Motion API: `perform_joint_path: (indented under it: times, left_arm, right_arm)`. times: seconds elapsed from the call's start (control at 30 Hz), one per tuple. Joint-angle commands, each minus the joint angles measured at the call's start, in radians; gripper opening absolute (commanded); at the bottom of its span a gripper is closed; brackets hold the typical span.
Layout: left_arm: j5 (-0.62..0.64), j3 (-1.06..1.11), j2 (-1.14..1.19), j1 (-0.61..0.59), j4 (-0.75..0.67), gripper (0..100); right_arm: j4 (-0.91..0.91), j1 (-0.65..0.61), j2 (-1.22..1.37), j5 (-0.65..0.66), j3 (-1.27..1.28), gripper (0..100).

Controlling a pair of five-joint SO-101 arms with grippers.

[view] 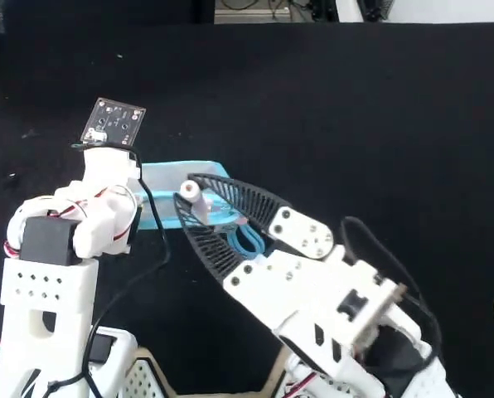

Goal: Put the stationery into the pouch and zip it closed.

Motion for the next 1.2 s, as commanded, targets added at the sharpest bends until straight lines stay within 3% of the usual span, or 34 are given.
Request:
perform_joint_path:
  times: [0.0,0.27,0.57,0.67,0.87,1.03,1.17]
  left_arm:
    - [-0.003,0.016,0.008,-0.002,0.005,3]
    - [-0.005,0.016,0.008,-0.002,0.005,3]
    - [-0.006,0.016,0.008,-0.002,0.005,3]
    - [-0.006,0.016,0.008,-0.002,0.005,3]
    - [-0.006,0.016,0.008,-0.002,0.003,3]
    - [-0.006,0.016,0.008,-0.002,0.003,3]
    - [-0.006,0.016,0.008,-0.002,0.005,3]
  right_arm:
    - [-0.132,-0.009,-0.002,-0.003,0.022,1.1]
    - [-0.241,-0.005,-0.01,0.003,0.237,1.1]
    - [-0.207,0.049,-0.01,0.002,0.36,1.2]
    - [-0.066,0.08,-0.01,-0.003,0.337,3.2]
    - [0.399,0.078,-0.01,-0.003,0.059,18.5]
    - [0.707,0.092,-0.01,0.005,-0.263,18.7]
    - [0.876,0.244,-0.01,0.005,-0.387,18.7]
